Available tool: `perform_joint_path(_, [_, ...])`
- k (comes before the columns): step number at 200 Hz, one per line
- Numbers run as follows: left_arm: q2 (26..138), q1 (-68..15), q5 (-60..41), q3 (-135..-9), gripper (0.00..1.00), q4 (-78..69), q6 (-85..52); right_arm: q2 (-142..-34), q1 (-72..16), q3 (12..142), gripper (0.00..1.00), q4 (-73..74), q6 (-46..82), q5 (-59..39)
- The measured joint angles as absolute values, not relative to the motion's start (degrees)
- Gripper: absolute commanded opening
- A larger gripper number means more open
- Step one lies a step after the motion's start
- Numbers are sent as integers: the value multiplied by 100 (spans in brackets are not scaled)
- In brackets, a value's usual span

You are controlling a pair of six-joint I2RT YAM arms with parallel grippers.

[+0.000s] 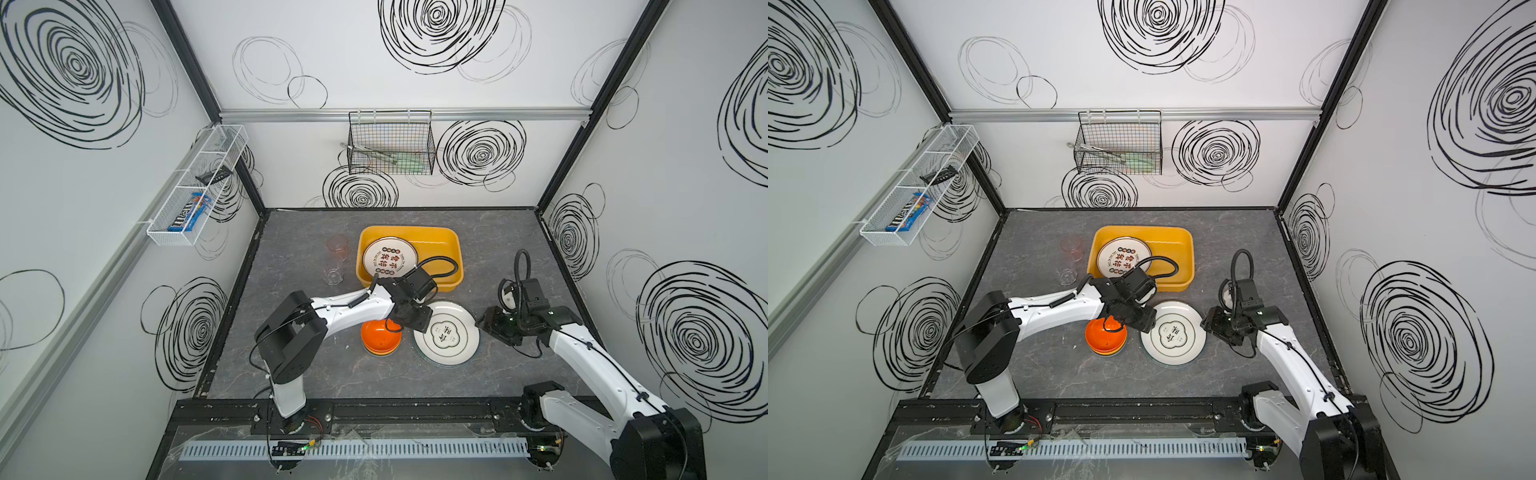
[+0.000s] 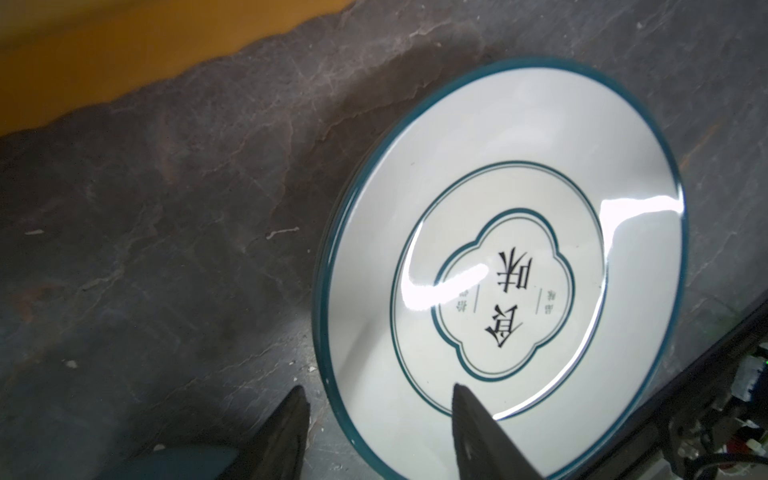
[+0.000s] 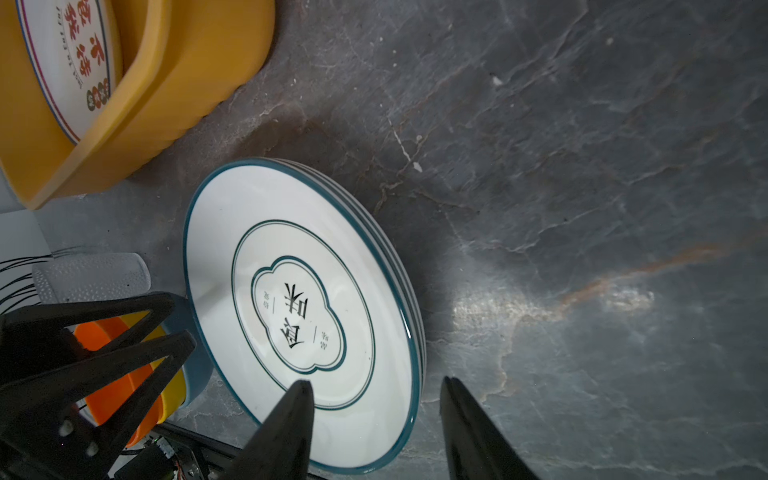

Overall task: Place the mixed dishes into the plastic bin
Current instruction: 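Move both grippers back to the remaining green-rim plate stack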

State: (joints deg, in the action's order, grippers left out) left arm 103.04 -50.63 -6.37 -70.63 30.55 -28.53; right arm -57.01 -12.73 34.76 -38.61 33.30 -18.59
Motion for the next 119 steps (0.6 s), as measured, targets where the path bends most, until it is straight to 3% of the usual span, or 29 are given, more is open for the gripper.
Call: perform_joint_path(119, [10425, -5087, -746, -7063, 55, 2967, -2851, -5701, -1201, 3428, 54, -3861, 3336, -1879])
